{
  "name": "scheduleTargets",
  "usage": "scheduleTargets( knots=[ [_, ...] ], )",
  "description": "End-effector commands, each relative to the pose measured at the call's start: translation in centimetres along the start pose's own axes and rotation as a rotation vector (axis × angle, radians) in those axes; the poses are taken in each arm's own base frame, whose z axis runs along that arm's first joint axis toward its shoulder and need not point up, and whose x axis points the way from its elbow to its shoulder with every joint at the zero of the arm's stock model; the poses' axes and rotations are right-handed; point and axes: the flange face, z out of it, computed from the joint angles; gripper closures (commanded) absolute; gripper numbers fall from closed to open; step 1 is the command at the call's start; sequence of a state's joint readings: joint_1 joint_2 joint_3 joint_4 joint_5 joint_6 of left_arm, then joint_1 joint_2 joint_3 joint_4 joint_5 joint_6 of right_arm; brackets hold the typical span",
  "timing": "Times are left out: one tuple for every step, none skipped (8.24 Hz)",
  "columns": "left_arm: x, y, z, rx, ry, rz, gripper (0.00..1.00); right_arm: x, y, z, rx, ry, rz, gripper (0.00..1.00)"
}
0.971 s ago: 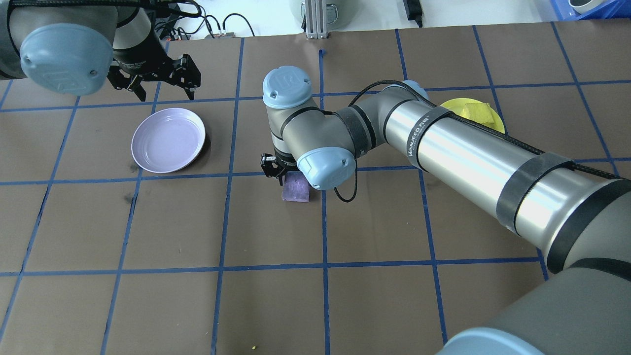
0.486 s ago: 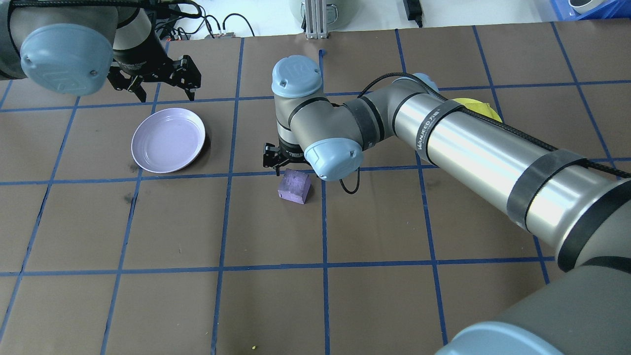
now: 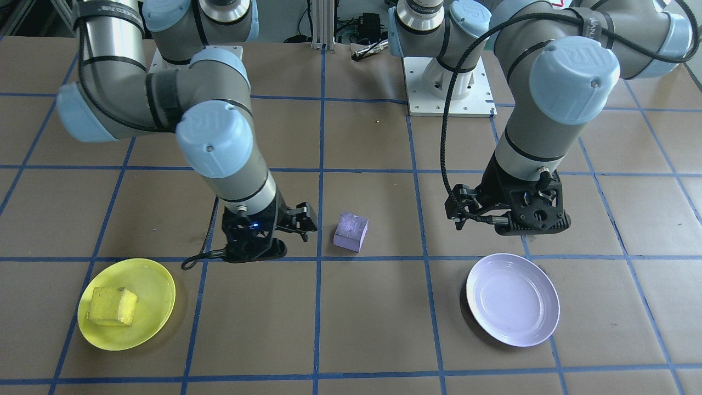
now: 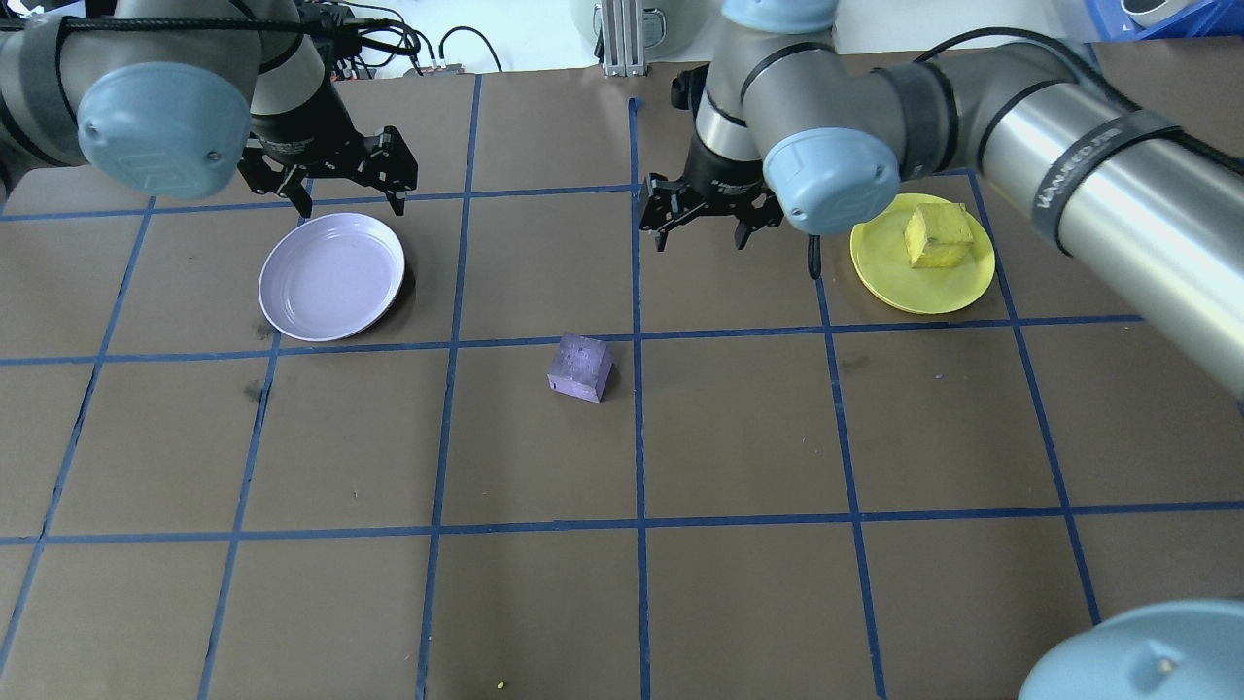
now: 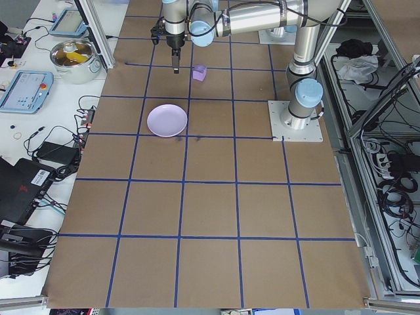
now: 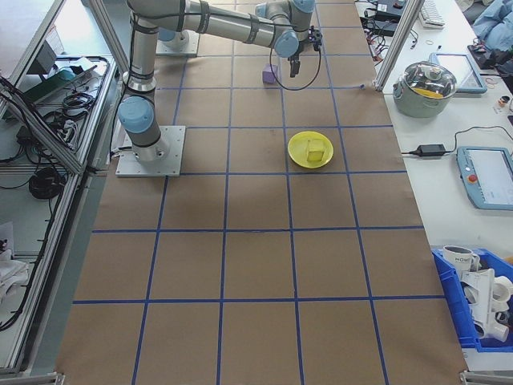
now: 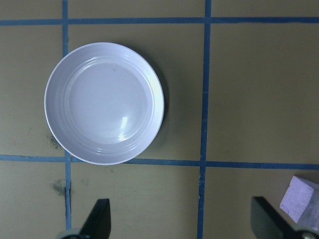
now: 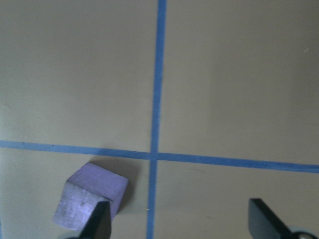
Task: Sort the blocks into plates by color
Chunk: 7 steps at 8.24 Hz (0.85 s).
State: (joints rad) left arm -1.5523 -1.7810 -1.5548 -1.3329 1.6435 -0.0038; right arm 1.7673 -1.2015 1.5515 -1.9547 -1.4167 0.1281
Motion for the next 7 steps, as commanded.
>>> scheduleTargets(
  knots=[
    [5.3, 3.5, 3.0, -0.064, 0.065, 0.078, 0.00, 11.9, -1.2, -5.7, 0.050, 0.086, -0.054, 0.06],
    [6.9, 4.1, 3.6, -0.080, 0.101, 0.098, 0.00, 14.6, -0.1, -6.8, -0.015, 0.140, -0.021, 0.08],
    [8.7, 4.6, 4.8, -0.111, 0.125, 0.118, 0.00, 16.1, 0.6, -8.5, -0.019, 0.235, -0.076, 0.08],
    [10.9, 5.7, 6.4, -0.146, 0.155, 0.133, 0.00, 18.1, 0.9, -9.7, -0.029, 0.314, -0.093, 0.09],
    [12.0, 6.7, 6.6, -0.156, 0.158, 0.151, 0.00, 19.8, 1.4, -10.9, -0.038, 0.387, -0.072, 0.08],
    [12.6, 7.0, 7.6, -0.178, 0.160, 0.161, 0.00, 20.5, 1.5, -10.7, -0.041, 0.379, -0.053, 0.13],
    [13.1, 7.7, 9.0, -0.206, 0.153, 0.178, 0.00, 19.1, 1.4, -10.2, -0.013, 0.233, -0.047, 0.12]
  ],
)
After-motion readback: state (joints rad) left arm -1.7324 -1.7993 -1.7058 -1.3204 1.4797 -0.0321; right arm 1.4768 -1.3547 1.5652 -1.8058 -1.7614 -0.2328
